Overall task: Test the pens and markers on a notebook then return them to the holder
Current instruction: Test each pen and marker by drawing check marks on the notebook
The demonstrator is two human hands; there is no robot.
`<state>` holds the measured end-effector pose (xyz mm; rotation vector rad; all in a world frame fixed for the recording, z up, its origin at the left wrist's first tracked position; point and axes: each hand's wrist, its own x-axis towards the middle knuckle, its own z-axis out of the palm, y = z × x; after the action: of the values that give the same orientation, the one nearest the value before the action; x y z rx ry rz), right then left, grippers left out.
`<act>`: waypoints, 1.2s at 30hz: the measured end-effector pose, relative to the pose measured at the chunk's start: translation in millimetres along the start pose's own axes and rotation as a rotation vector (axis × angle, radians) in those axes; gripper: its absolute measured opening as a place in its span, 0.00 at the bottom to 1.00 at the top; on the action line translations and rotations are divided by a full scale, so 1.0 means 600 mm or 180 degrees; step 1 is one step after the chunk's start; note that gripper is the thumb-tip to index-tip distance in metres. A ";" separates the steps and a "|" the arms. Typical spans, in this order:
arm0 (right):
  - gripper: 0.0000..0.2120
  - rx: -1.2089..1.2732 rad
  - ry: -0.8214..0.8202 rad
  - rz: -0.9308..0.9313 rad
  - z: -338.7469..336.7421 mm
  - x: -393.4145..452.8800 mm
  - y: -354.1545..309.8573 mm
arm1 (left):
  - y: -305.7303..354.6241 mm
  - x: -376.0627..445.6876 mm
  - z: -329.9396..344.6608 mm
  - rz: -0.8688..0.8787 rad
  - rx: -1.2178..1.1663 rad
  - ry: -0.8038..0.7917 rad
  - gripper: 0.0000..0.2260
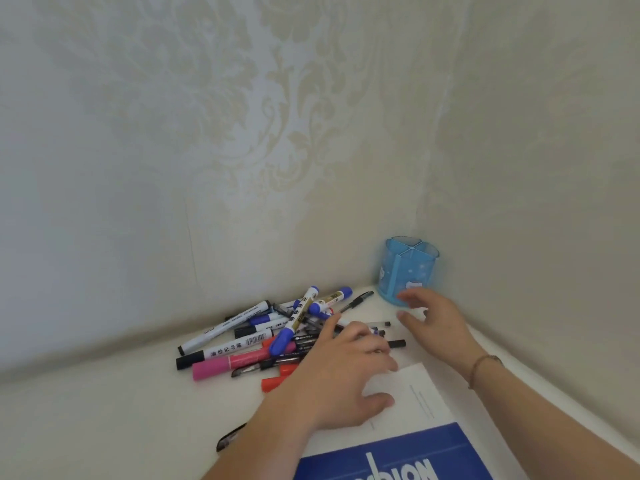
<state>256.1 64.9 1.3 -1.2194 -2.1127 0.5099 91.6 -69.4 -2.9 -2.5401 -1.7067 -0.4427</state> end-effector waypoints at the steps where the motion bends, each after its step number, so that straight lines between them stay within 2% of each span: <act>1: 0.09 -0.0176 -0.0170 -0.0248 -0.012 -0.024 -0.006 | 0.004 -0.003 0.000 -0.0011 0.0056 0.0044 0.17; 3: 0.09 -0.0409 -0.0836 -0.0550 -0.035 -0.076 -0.022 | 0.015 -0.012 -0.003 -0.0073 0.0132 0.0161 0.15; 5: 0.19 -0.0803 -0.1380 -0.0662 -0.053 -0.117 -0.025 | 0.023 -0.027 -0.009 -0.0170 0.0136 0.0200 0.14; 7: 0.31 -0.1032 -0.1583 -0.0599 -0.066 -0.142 -0.025 | 0.024 -0.048 -0.016 -0.0245 0.0181 0.0114 0.14; 8: 0.34 -0.1070 -0.1628 -0.0540 -0.074 -0.150 -0.029 | 0.024 -0.058 -0.019 -0.0274 0.0218 0.0081 0.14; 13: 0.36 -0.1441 -0.2041 -0.0275 -0.138 -0.221 -0.056 | 0.026 -0.099 -0.024 -0.0594 0.0166 0.0217 0.13; 15: 0.34 -0.1648 -0.2260 0.0045 -0.132 -0.234 -0.070 | 0.020 -0.098 -0.021 -0.1008 -0.0220 0.0724 0.09; 17: 0.25 -0.1594 -0.2393 0.0602 -0.118 -0.237 -0.079 | 0.009 -0.082 -0.027 -0.1720 -0.0874 0.1644 0.02; 18: 0.23 -0.1410 -0.2525 0.0988 -0.117 -0.252 -0.092 | 0.007 -0.068 -0.034 -0.2120 -0.1220 0.2120 0.03; 19: 0.24 -0.1147 -0.2473 0.1159 -0.109 -0.263 -0.099 | 0.002 -0.053 -0.041 -0.2439 -0.1434 0.2454 0.05; 20: 0.27 -0.0820 -0.2154 0.1231 -0.114 -0.273 -0.084 | 0.000 -0.038 -0.046 -0.2609 -0.1447 0.2559 0.05; 21: 0.30 -0.0490 -0.1829 0.1052 -0.089 -0.282 -0.077 | -0.003 -0.024 -0.048 -0.2651 -0.1337 0.2447 0.05; 22: 0.33 -0.0378 -0.1986 0.1039 -0.085 -0.266 -0.086 | -0.001 -0.012 -0.049 -0.2578 -0.1159 0.2199 0.04; 23: 0.33 -0.0522 -0.2094 0.0770 -0.047 -0.234 -0.100 | 0.001 -0.003 -0.046 -0.2410 -0.0934 0.1869 0.04; 25: 0.22 -0.1032 -0.1484 -0.0056 0.039 -0.183 -0.100 | 0.011 0.005 -0.036 -0.1891 -0.0327 0.1264 0.04; 26: 0.16 -0.1393 -0.1463 -0.0380 0.039 -0.190 -0.097 | 0.016 0.003 -0.030 -0.1605 -0.0059 0.1044 0.06; 28: 0.08 -0.1102 -0.2518 -0.0324 -0.040 -0.235 -0.095 | 0.034 -0.006 -0.018 -0.1135 0.0246 0.0715 0.10; 29: 0.06 -0.0861 -0.2677 -0.0178 -0.085 -0.257 -0.099 | 0.041 -0.012 -0.009 -0.0929 0.0351 0.0640 0.11; 30: 0.06 -0.0933 -0.2369 0.0145 -0.140 -0.273 -0.091 | 0.047 -0.017 0.001 -0.0756 0.0434 0.0615 0.12; 31: 0.07 -0.1173 -0.2063 0.0218 -0.138 -0.248 -0.077 | 0.052 -0.019 0.011 -0.0667 0.0490 0.0588 0.13; 34: 0.15 -0.1462 -0.1710 0.0248 -0.110 -0.184 -0.095 | 0.058 -0.016 0.036 -0.0589 0.0672 0.0590 0.14; 36: 0.15 -0.1340 -0.1104 0.0313 -0.071 -0.151 -0.088 | 0.058 -0.010 0.049 -0.0582 0.0830 0.0674 0.12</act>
<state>286.1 -39.3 33.9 -1.5649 -2.5530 0.3457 127.3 -82.6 -28.8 -2.0900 -1.7908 -0.4465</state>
